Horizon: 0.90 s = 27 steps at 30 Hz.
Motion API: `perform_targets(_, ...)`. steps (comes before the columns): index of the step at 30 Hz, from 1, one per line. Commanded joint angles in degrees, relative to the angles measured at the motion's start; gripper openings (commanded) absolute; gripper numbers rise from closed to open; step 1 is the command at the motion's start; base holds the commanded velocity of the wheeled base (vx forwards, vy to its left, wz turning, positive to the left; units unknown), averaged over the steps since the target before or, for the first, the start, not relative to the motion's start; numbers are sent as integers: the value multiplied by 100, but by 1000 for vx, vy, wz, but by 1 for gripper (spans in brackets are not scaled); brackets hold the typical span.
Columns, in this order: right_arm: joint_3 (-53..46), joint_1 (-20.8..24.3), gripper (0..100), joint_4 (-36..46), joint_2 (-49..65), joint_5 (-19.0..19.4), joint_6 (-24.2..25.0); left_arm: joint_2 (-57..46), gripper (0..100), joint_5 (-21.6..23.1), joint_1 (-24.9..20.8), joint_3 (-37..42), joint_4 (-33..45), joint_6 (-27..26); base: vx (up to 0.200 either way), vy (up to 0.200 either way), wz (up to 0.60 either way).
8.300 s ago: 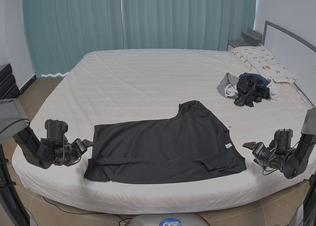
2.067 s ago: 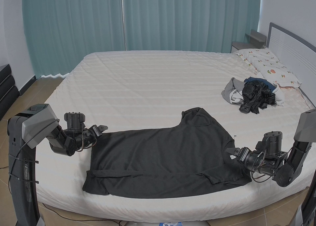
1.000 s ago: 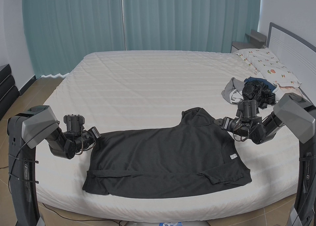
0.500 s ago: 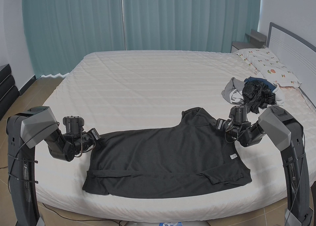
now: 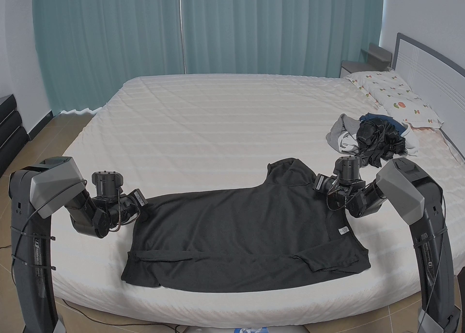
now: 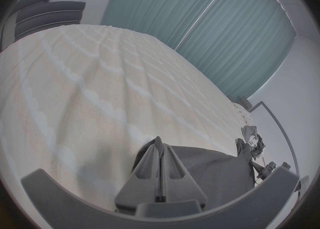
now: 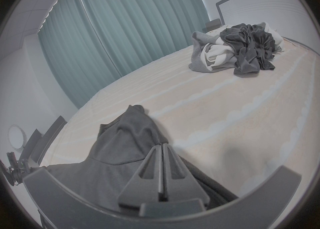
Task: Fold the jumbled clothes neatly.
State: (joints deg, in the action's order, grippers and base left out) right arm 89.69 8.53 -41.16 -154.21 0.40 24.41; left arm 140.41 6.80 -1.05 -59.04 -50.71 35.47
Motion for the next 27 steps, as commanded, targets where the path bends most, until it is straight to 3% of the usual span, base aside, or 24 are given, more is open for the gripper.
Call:
perform_targets(1, -197, 26, 0, -50, 251, 56, 20, -31, 0, -3, -1, -2, -9, 3, 0, 0, 0)
perform_targets(27, -1630, -115, 0, -850, 1323, 179, 381, -365, 0, -3, 193, -38, -237, 12, 0, 0, 0)
